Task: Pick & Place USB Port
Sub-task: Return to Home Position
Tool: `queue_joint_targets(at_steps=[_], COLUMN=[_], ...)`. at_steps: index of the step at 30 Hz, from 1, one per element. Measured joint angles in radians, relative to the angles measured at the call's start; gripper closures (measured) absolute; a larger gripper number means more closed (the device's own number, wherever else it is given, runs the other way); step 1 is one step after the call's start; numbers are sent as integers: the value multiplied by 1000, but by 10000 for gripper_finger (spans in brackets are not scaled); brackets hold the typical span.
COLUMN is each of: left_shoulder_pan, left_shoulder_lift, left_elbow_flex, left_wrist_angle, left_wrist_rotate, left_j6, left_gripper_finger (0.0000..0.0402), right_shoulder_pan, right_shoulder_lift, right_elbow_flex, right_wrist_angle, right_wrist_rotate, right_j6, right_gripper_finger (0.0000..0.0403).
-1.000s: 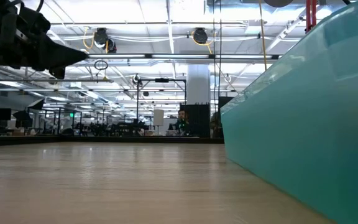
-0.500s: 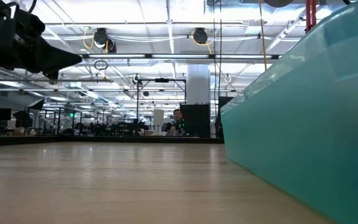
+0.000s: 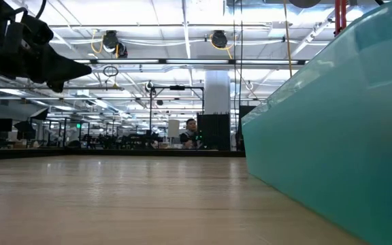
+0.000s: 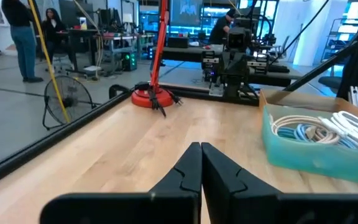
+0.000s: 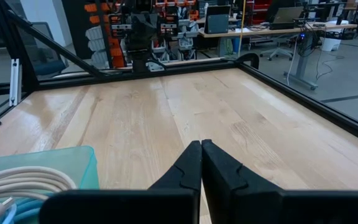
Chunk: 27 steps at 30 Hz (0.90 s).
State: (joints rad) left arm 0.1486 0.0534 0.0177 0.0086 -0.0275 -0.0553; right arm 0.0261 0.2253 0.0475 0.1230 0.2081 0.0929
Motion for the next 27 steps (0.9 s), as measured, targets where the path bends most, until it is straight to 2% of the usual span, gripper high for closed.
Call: queue_joint_targets(at_steps=[3,6,9,17,27], left_shoulder_pan=[0,0,0,0,0], left_shoulder_lift=[0,0,0,0,0], left_elbow_flex=[0,-1,-3,-3,-3], left_wrist_angle=[3,19,37,48,52], left_wrist_rotate=[-1,-26,-28,-27,-26], left_j6=[30,220,313,254,256], left_gripper_finger=[396,396,396,396,396], right_shoulder_pan=[0,0,0,0,0], right_shoulder_lift=[0,0,0,0,0], right_elbow_flex=[0,0,0,0,0], right_wrist_angle=[0,0,0,0,-1], right_wrist_rotate=[0,0,0,0,0], right_j6=[0,0,0,0,0], right_gripper_finger=[403,403,403,403,403])
